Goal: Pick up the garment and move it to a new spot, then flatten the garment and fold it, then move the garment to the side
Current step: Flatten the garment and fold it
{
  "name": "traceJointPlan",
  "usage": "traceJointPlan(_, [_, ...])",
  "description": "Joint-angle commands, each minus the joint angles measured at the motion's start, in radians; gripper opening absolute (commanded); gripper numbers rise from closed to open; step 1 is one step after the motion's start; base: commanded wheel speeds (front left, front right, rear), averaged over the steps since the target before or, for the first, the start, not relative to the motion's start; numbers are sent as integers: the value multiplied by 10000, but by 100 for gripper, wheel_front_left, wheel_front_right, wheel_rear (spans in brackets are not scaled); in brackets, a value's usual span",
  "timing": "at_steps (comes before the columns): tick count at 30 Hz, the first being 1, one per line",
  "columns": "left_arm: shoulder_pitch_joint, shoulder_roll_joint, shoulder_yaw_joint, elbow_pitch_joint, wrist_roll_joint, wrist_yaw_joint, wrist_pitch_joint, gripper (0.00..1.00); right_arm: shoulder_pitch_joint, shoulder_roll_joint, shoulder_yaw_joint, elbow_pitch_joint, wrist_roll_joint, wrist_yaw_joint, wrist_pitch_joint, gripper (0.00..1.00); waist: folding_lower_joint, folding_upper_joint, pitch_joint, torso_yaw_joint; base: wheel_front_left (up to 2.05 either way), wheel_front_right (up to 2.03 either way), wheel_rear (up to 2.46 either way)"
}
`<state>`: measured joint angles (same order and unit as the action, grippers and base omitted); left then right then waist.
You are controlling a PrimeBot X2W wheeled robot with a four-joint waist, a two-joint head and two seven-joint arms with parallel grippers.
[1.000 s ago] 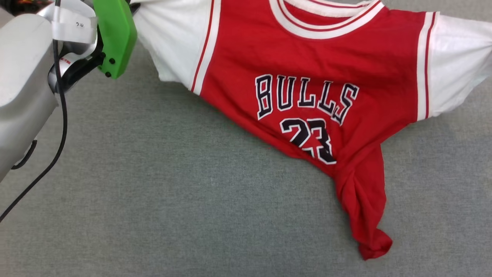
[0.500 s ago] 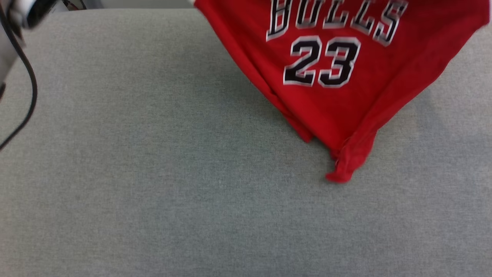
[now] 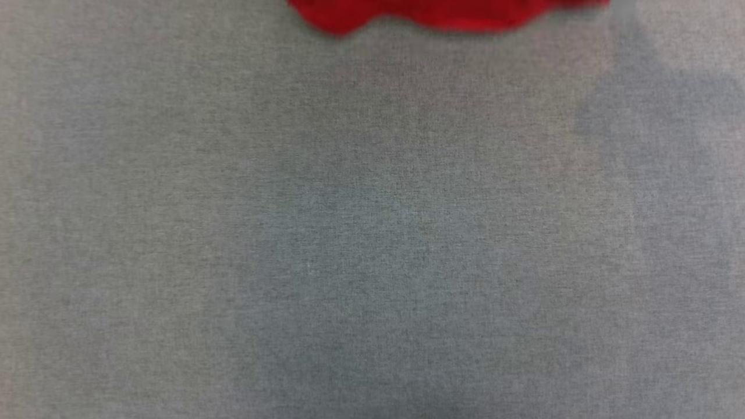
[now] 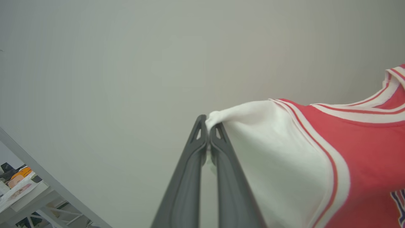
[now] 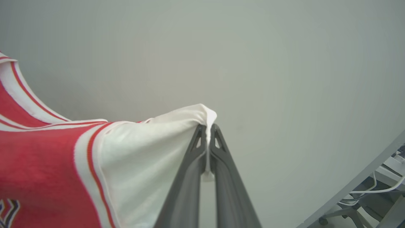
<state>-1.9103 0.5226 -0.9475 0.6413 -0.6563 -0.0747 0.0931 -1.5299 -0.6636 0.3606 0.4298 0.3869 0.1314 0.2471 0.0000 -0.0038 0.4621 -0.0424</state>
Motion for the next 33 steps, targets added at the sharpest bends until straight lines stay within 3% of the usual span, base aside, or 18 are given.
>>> traceJointPlan(1, [-352, -109, 81, 265, 73, -26, -211, 0, -428, 103, 113, 321, -156, -7, -196, 0, 0, 38, 414, -227, 0, 0, 0])
traceJointPlan(8, [-1086, -650, 372, 1578, -73, -95, -998, 0, -2050, 481, 723, 1976, -266, -7, -924, 0, 0, 38, 712, -142, 0, 0, 0])
traceJointPlan(15, [-753, -831, 193, 2573, -245, -356, -1482, 0, -2230, 787, 1370, 3144, -31, -7, -1408, 0, 0, 38, 956, -29, 0, 0, 0])
traceJointPlan(26, [1926, -1007, -167, 3433, -990, -533, -2701, 0, -3, 1699, 2813, 4085, 943, -7, -2443, 0, 0, 38, 333, 5, 0, 0, 0])
traceJointPlan(33, [4465, -826, -372, 3280, -1518, -552, -3265, 0, 1995, 1613, 3839, 3826, 1839, -7, -3189, 0, 0, 38, -628, 7, 0, 0, 0])
